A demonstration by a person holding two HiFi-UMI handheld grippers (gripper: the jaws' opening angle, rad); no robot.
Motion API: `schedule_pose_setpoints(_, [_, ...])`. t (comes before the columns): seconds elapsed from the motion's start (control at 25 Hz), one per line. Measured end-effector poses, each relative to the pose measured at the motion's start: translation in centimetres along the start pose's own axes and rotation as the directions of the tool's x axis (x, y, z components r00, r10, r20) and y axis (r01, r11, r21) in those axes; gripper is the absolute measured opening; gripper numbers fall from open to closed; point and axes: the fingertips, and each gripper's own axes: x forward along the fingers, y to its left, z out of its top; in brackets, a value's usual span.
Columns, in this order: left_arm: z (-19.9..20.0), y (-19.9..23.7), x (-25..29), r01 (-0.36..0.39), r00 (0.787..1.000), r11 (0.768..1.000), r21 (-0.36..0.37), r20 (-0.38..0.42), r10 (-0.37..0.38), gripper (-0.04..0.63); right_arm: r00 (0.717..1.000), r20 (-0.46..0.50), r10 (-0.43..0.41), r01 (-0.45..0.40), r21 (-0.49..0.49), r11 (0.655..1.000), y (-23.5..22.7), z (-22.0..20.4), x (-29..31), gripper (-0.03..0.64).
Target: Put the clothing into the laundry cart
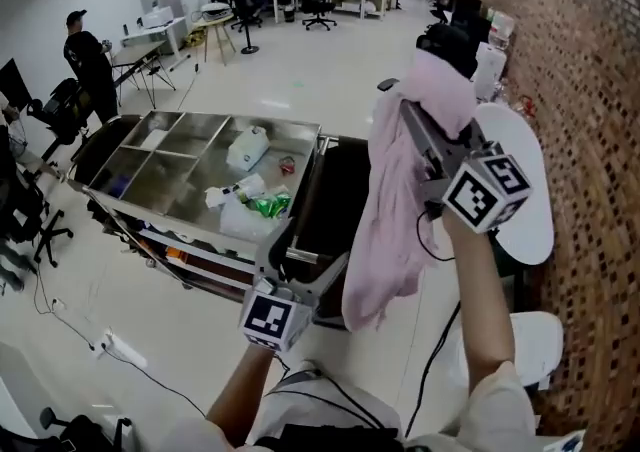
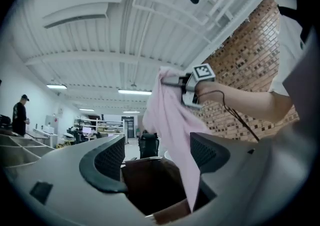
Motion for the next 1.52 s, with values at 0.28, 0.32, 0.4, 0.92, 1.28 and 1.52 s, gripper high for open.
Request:
schedule_pose_setpoints(0.28, [-2.8, 5.2, -1.4, -0.026, 0.999, 1.000, -0.010, -0.029, 0.026, 0.396, 0.692, -0.709, -0.134, 0.076, -0.113, 0.991, -2.6, -26.7, -1.0, 0.482])
schedule_pose_setpoints(0.32, [-3.1, 5.6, -1.3, -0.031, 0.999, 0.999, -0.018, -0.034, 0.030, 0.396, 0.719, -0.684, -0.120, 0.087, -0.083, 0.993, -2.1, -26.9, -1.5, 0.482])
schedule_pose_setpoints(0.4, [-3.9, 5.9, -0.9, -0.034, 0.998, 0.999, -0.017, -0.044, 0.034, 0.396, 0.817, -0.568, -0.102, 0.105, -0.026, 0.994, -1.2, -25.3, -2.1, 0.482])
schedule_pose_setpoints(0.92, [-5.8, 6.4, 0.3, -0.215, 0.976, 0.976, -0.034, -0.055, 0.213, 0.396, 0.932, -0.134, -0.337, 0.329, -0.084, 0.941, 1.5, -19.9, -13.5, 0.465])
schedule_pose_setpoints(1.28, [-6.0, 4.6, 1.6, -0.205, 0.977, 0.979, -0.001, -0.063, 0.204, 0.396, 0.943, -0.134, -0.305, 0.293, -0.107, 0.950, 1.7, -20.1, -13.1, 0.460])
schedule_pose_setpoints(1.52, [-6.2, 4.6, 1.6, -0.215, 0.975, 0.977, -0.005, -0.066, 0.214, 0.396, 0.947, -0.128, -0.296, 0.283, -0.109, 0.953, 1.6, -20.0, -12.9, 0.460])
